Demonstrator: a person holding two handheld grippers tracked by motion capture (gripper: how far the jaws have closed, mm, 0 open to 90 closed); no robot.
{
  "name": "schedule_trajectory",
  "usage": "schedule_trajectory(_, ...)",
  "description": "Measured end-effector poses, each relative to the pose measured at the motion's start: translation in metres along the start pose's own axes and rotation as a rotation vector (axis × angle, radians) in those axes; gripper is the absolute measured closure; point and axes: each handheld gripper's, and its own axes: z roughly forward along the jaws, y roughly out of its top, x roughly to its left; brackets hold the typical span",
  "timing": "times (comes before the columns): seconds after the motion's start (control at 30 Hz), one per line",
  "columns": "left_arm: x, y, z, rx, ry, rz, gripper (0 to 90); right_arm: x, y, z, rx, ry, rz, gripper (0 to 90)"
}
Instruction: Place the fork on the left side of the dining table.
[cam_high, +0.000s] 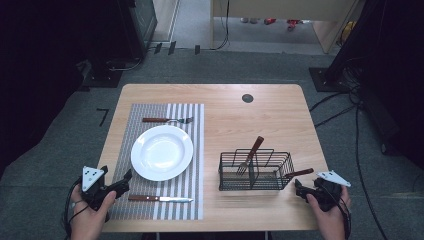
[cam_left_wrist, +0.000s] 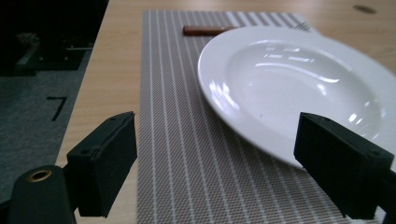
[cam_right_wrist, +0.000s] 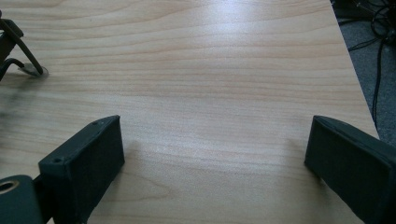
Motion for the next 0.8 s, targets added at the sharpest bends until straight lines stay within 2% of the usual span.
schedule_trajectory(0.1,0.005,-0.012,0.008,0.052,0.002,-0.007,13.7,0.000,0.000,0.000,0.001,-0.001,0.002,4.2)
schedule_trajectory(0.23,0.008,-0.020,0.016,0.093,0.016,-0.007,13.7,0.000,0.000,0.000,0.000,0.000,0.000,4.2)
schedule_trajectory(0.47,0.008,-0.025,0.022,0.124,0.026,0.010,13.7,0.000,0.000,0.000,0.001,-0.001,0.001,4.2)
schedule_trajectory(0.53,0.007,-0.027,0.026,0.150,0.029,0.022,13.7,0.000,0.000,0.000,0.000,0.000,0.000,4.2)
schedule_trajectory(0.8,0.005,-0.028,0.029,0.196,0.032,0.030,13.9,0.000,0.000,0.000,0.000,0.000,-0.001,4.2)
